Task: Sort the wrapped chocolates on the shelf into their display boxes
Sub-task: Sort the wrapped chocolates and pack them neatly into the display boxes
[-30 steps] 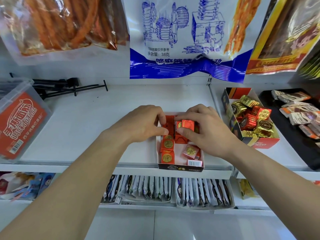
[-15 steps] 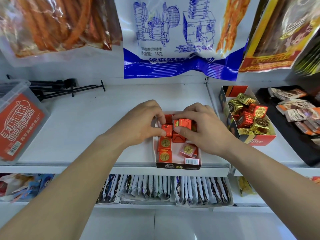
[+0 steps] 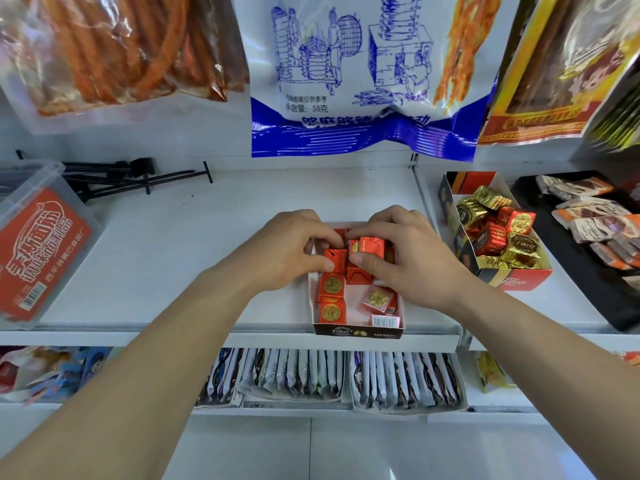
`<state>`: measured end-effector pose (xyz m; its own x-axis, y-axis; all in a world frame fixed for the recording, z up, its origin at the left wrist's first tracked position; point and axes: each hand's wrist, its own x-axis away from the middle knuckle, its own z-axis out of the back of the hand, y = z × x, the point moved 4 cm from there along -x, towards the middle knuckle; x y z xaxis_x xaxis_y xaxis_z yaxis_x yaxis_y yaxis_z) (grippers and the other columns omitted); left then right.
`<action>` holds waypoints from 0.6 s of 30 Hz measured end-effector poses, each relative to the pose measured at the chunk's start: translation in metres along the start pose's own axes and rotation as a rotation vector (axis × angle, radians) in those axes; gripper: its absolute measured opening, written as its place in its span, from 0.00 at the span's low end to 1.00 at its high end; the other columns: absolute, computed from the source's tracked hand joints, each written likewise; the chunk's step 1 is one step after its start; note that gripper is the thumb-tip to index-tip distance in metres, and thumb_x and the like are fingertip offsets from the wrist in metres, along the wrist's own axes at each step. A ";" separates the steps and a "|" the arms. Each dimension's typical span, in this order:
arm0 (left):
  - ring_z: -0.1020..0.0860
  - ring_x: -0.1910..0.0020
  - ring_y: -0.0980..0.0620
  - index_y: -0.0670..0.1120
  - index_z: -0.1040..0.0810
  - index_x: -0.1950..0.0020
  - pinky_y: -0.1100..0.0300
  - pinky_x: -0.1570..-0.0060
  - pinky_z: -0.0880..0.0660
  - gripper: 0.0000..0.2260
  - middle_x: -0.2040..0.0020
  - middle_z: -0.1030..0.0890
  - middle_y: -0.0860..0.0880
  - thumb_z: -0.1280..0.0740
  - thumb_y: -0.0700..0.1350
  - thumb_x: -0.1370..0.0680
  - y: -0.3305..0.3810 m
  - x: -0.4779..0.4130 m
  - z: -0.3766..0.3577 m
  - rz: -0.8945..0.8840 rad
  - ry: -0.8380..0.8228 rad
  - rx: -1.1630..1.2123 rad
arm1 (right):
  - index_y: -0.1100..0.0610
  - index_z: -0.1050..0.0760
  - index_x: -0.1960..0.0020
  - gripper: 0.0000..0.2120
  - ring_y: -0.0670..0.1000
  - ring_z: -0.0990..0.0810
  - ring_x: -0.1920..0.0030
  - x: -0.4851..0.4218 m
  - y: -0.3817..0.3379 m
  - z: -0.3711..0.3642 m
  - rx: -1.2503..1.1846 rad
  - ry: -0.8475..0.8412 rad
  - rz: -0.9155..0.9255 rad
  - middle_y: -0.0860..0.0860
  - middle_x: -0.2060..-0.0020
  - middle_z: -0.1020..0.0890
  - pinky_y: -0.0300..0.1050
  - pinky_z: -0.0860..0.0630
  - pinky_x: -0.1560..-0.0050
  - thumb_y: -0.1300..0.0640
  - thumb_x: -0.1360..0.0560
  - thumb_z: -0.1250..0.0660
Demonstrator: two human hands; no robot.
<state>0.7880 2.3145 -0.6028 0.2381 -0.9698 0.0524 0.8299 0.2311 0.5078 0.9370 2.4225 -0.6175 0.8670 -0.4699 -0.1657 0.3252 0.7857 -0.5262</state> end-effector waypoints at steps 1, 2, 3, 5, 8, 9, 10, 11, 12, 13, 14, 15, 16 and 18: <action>0.25 0.54 0.56 0.56 0.18 0.45 0.64 0.54 0.29 0.12 0.53 0.24 0.54 0.25 0.47 0.27 0.000 0.000 0.000 -0.001 0.012 0.028 | 0.39 0.25 0.35 0.18 0.48 0.34 0.39 0.000 0.000 0.000 -0.001 -0.001 0.000 0.43 0.43 0.29 0.45 0.36 0.39 0.42 0.25 0.33; 0.25 0.54 0.56 0.56 0.17 0.47 0.65 0.54 0.28 0.10 0.52 0.23 0.54 0.25 0.46 0.27 0.000 0.001 0.001 0.003 0.038 0.065 | 0.39 0.25 0.35 0.18 0.48 0.34 0.39 0.000 0.000 0.000 0.001 -0.001 -0.002 0.44 0.43 0.29 0.46 0.35 0.38 0.41 0.25 0.34; 0.24 0.54 0.57 0.56 0.18 0.49 0.66 0.55 0.28 0.09 0.53 0.22 0.55 0.25 0.45 0.27 0.000 0.002 0.001 0.017 0.071 0.106 | 0.39 0.25 0.35 0.18 0.48 0.34 0.39 0.000 0.000 0.000 0.005 -0.003 -0.006 0.44 0.43 0.28 0.46 0.34 0.38 0.41 0.25 0.34; 0.23 0.56 0.59 0.56 0.18 0.51 0.69 0.57 0.28 0.08 0.53 0.19 0.57 0.25 0.45 0.27 -0.002 0.005 0.003 0.061 0.127 0.192 | 0.38 0.25 0.35 0.18 0.49 0.33 0.40 0.000 -0.001 0.000 0.013 0.001 -0.010 0.44 0.43 0.28 0.47 0.33 0.38 0.41 0.24 0.35; 0.21 0.56 0.61 0.54 0.18 0.51 0.71 0.56 0.26 0.09 0.55 0.17 0.57 0.24 0.43 0.28 -0.002 0.009 0.008 0.078 0.205 0.330 | 0.37 0.24 0.36 0.16 0.49 0.32 0.41 0.000 -0.008 0.003 0.012 0.072 0.038 0.43 0.46 0.27 0.47 0.34 0.39 0.42 0.24 0.35; 0.20 0.56 0.60 0.52 0.17 0.51 0.69 0.54 0.25 0.09 0.55 0.16 0.56 0.23 0.42 0.29 -0.001 0.009 0.011 0.079 0.233 0.385 | 0.37 0.24 0.37 0.16 0.49 0.31 0.42 -0.001 -0.011 0.005 -0.004 0.093 0.053 0.43 0.46 0.26 0.46 0.34 0.40 0.42 0.24 0.36; 0.19 0.56 0.59 0.51 0.18 0.52 0.66 0.52 0.23 0.10 0.56 0.16 0.55 0.23 0.41 0.29 0.000 0.010 0.012 0.081 0.254 0.434 | 0.38 0.22 0.38 0.15 0.49 0.31 0.42 -0.001 -0.014 0.006 -0.031 0.104 0.059 0.42 0.47 0.25 0.46 0.34 0.40 0.42 0.24 0.36; 0.18 0.56 0.58 0.50 0.18 0.53 0.65 0.52 0.22 0.10 0.57 0.16 0.54 0.22 0.40 0.30 0.002 0.011 0.013 0.083 0.264 0.474 | 0.40 0.22 0.40 0.13 0.49 0.30 0.43 -0.003 -0.016 0.006 -0.061 0.107 0.057 0.42 0.47 0.24 0.46 0.34 0.41 0.42 0.23 0.36; 0.17 0.57 0.57 0.50 0.19 0.54 0.64 0.52 0.21 0.10 0.57 0.16 0.53 0.22 0.39 0.30 0.004 0.012 0.014 0.080 0.266 0.505 | 0.41 0.21 0.42 0.11 0.49 0.29 0.44 -0.004 -0.018 0.006 -0.086 0.102 0.052 0.42 0.48 0.24 0.45 0.33 0.43 0.44 0.23 0.35; 0.17 0.58 0.57 0.49 0.19 0.54 0.64 0.52 0.21 0.11 0.58 0.15 0.53 0.22 0.38 0.30 0.006 0.012 0.013 0.075 0.259 0.534 | 0.43 0.21 0.43 0.09 0.48 0.29 0.45 -0.005 -0.018 0.005 -0.109 0.091 0.047 0.42 0.50 0.23 0.45 0.32 0.44 0.45 0.23 0.34; 0.17 0.57 0.57 0.49 0.19 0.54 0.64 0.52 0.21 0.11 0.57 0.15 0.53 0.23 0.37 0.30 0.007 0.013 0.012 0.076 0.247 0.560 | 0.44 0.21 0.45 0.07 0.48 0.28 0.46 -0.005 -0.018 0.005 -0.130 0.082 0.043 0.42 0.51 0.23 0.44 0.32 0.46 0.47 0.22 0.33; 0.17 0.57 0.57 0.50 0.19 0.53 0.63 0.51 0.21 0.10 0.56 0.15 0.53 0.23 0.37 0.29 0.006 0.014 0.011 0.085 0.233 0.575 | 0.45 0.21 0.47 0.05 0.48 0.28 0.47 -0.004 -0.017 0.007 -0.150 0.083 0.039 0.42 0.53 0.24 0.43 0.33 0.48 0.49 0.23 0.33; 0.17 0.55 0.56 0.51 0.18 0.52 0.62 0.50 0.21 0.10 0.54 0.15 0.54 0.24 0.38 0.28 0.004 0.015 0.010 0.100 0.216 0.559 | 0.46 0.22 0.49 0.03 0.47 0.28 0.48 -0.003 -0.016 0.010 -0.160 0.091 0.031 0.41 0.54 0.24 0.42 0.34 0.49 0.50 0.23 0.32; 0.20 0.50 0.56 0.55 0.18 0.51 0.58 0.46 0.23 0.07 0.50 0.18 0.57 0.27 0.43 0.25 0.000 0.016 0.008 0.117 0.152 0.381 | 0.45 0.23 0.53 0.00 0.48 0.28 0.47 -0.001 -0.011 0.015 -0.156 0.090 0.000 0.42 0.54 0.25 0.42 0.34 0.49 0.50 0.23 0.32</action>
<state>0.7876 2.2979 -0.5954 0.4148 -0.9098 0.0152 0.5538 0.2657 0.7891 0.9382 2.4207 -0.5992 0.8275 -0.5095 -0.2358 0.2566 0.7169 -0.6483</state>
